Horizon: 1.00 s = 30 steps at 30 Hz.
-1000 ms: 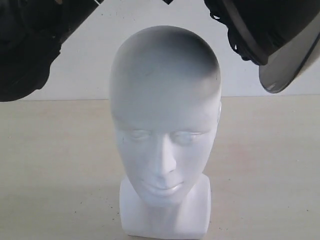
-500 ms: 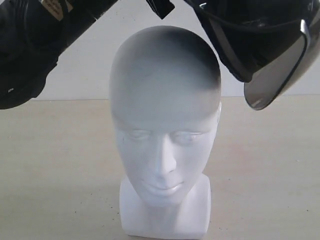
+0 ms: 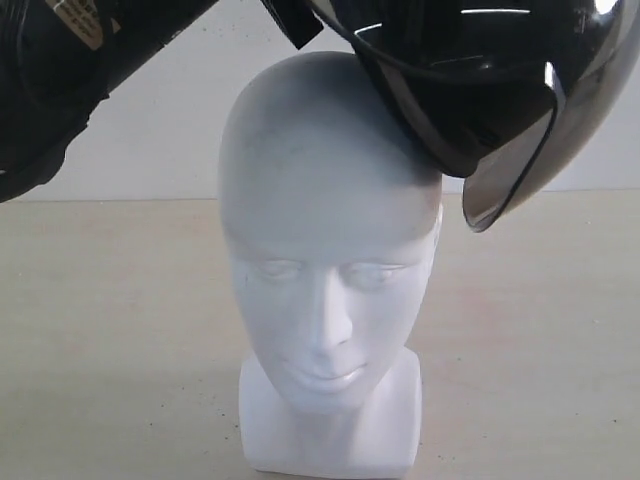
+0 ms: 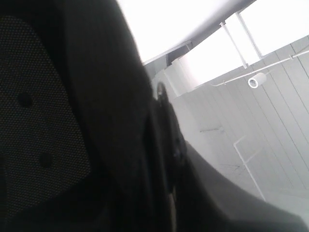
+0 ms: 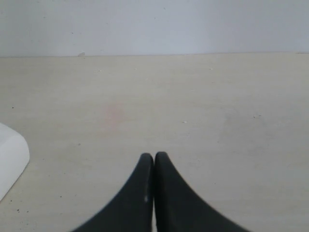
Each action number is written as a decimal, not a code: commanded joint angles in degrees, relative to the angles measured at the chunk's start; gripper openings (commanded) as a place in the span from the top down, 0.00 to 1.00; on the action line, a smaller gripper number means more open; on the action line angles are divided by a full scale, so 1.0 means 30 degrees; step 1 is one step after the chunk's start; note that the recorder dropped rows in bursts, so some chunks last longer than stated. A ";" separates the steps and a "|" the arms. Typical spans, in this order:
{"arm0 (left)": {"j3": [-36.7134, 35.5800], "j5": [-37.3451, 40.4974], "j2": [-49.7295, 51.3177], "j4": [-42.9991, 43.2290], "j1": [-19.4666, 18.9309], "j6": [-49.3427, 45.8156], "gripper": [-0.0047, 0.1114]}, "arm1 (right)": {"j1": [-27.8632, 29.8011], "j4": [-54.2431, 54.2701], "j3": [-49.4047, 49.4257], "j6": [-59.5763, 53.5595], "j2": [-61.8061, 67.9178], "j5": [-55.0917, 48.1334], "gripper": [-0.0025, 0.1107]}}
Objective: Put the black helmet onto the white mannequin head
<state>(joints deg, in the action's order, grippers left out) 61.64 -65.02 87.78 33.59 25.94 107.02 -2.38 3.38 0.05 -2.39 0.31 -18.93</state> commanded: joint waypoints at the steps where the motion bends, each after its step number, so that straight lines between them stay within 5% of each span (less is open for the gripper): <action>1: -0.0057 -0.1649 -0.0471 0.0013 -0.0670 0.1013 0.92 | 0.0038 -0.0080 -0.0016 -0.0022 -0.0104 0.0116 0.98; 30: -0.1256 -0.1649 -0.1368 0.2155 -0.2249 0.2485 0.92 | 0.0038 -0.0080 -0.0016 -0.0022 -0.0104 0.0116 0.98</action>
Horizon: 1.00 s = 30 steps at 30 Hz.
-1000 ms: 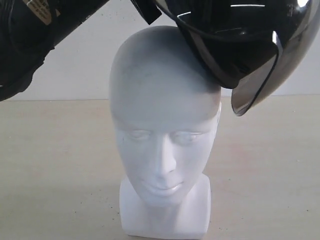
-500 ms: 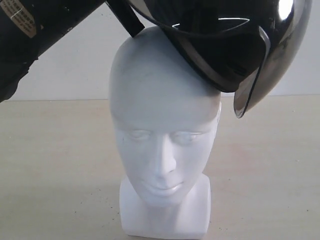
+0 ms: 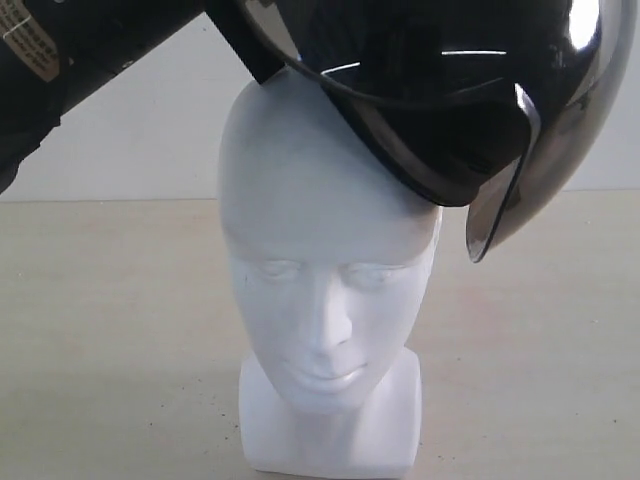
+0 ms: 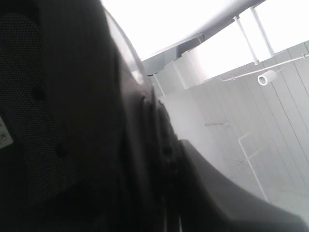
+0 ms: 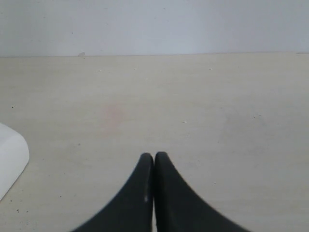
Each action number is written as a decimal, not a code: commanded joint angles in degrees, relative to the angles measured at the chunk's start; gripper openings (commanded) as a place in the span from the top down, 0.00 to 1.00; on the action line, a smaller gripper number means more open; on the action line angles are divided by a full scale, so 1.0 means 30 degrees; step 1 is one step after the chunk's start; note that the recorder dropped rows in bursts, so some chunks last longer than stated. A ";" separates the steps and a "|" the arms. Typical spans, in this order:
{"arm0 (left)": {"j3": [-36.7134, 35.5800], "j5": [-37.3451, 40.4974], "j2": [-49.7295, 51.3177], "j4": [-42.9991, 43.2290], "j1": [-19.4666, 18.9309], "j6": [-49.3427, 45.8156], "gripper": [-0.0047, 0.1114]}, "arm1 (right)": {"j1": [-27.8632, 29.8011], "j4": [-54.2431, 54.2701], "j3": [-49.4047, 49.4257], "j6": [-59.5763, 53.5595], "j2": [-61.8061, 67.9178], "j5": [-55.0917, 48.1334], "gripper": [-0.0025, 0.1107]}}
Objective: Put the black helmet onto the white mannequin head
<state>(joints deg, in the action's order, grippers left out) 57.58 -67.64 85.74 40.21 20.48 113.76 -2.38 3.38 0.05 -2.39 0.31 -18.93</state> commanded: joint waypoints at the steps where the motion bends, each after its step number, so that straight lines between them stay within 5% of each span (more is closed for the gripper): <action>1: 0.0098 -0.0775 -0.0752 -0.0051 -0.0430 0.0237 0.92 | 0.0038 -0.0080 -0.0016 -0.0022 -0.0104 0.0116 0.98; 10: 0.0098 -0.0775 -0.1114 0.1459 -0.1540 0.1020 0.92 | 0.0038 -0.0080 -0.0016 -0.0022 -0.0104 0.0116 0.98; 30: -0.0706 -0.0775 -0.1127 0.2401 -0.1537 0.1069 0.92 | 0.0038 -0.0539 -0.0016 -0.0061 -0.0104 0.0263 0.98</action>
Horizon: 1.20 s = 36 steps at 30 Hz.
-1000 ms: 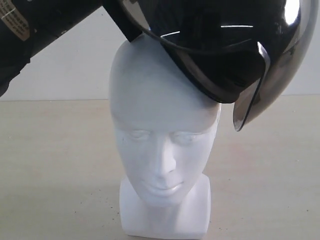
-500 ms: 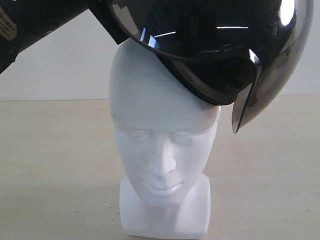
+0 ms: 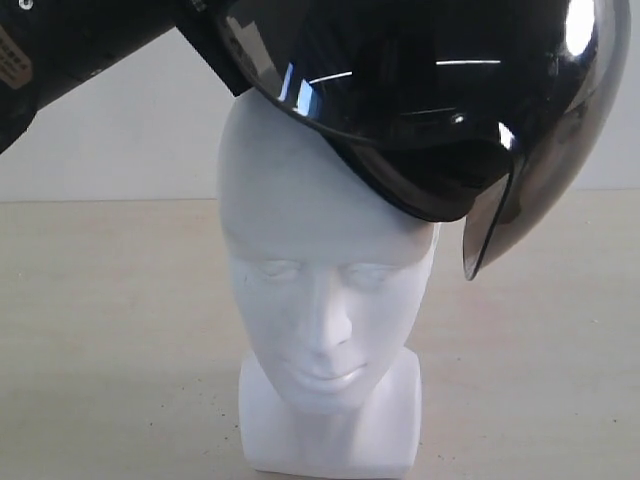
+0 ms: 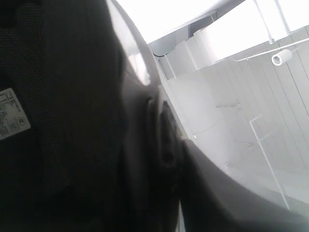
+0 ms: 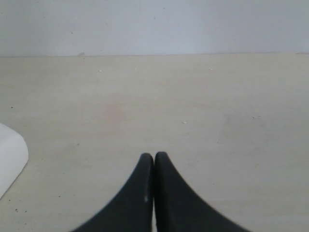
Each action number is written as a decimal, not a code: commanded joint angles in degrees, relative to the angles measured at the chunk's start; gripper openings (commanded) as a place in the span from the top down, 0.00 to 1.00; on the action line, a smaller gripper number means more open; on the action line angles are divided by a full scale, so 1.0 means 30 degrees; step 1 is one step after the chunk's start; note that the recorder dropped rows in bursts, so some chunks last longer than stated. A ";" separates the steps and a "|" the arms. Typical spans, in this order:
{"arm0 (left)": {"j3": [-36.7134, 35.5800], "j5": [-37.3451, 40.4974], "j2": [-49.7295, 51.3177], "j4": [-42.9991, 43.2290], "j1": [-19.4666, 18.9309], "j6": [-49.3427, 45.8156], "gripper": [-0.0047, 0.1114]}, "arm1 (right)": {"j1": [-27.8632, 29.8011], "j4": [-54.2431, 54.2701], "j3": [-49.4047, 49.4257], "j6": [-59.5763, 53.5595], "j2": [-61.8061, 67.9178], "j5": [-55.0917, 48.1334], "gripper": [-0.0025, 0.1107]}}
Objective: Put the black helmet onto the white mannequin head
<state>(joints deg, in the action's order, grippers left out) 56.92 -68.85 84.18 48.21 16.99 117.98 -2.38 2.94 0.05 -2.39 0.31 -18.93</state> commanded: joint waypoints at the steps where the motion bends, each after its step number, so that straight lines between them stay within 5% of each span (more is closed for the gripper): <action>1: -0.0707 -0.0372 -0.0607 -0.0267 -0.0373 -0.0431 0.92 | 0.0038 -0.0392 -0.0016 -0.0061 -0.0104 0.0263 0.98; 36: -0.2780 -0.0372 -0.0722 0.0734 -0.2195 -0.0671 0.92 | 0.0038 -0.0387 -0.0016 -0.0061 -0.0104 0.1712 0.98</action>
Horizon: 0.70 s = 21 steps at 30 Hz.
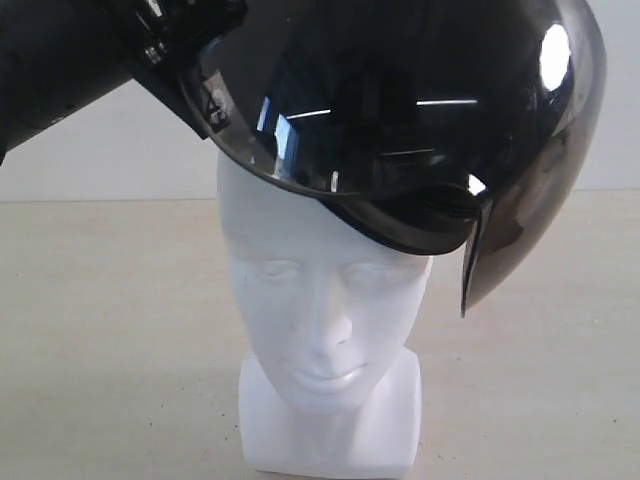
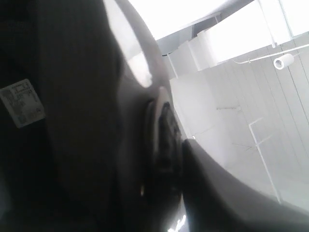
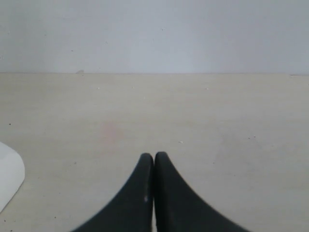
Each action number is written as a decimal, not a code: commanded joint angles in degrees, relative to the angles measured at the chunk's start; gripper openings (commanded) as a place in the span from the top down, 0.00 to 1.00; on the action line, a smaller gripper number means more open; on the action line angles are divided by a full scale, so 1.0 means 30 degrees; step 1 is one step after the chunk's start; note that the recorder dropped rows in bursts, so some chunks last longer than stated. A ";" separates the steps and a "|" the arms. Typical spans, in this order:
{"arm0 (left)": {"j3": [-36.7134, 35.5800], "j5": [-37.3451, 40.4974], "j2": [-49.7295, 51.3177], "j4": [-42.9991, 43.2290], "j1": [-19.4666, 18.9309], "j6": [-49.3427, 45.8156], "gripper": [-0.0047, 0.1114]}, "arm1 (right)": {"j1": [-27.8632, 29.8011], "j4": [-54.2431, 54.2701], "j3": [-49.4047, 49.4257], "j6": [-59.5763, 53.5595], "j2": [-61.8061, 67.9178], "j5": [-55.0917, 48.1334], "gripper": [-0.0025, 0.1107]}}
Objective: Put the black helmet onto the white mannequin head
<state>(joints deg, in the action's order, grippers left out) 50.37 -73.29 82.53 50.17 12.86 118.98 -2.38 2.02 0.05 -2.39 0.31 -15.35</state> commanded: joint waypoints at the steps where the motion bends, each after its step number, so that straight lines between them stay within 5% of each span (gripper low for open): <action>1: -0.0601 0.1108 -0.0216 0.0167 -0.0868 -0.1006 0.92 | 0.0038 -0.0081 -0.0016 -0.0061 -0.0104 0.0601 0.98; 21: -0.0601 0.1108 -0.0295 0.0975 -0.1074 -0.1249 0.92 | 0.0038 -0.0081 -0.0016 -0.0025 -0.0104 0.0753 0.98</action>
<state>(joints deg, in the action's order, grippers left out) 49.03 -74.28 82.26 51.38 11.16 119.35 -2.38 2.02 0.05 -2.39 0.31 -13.89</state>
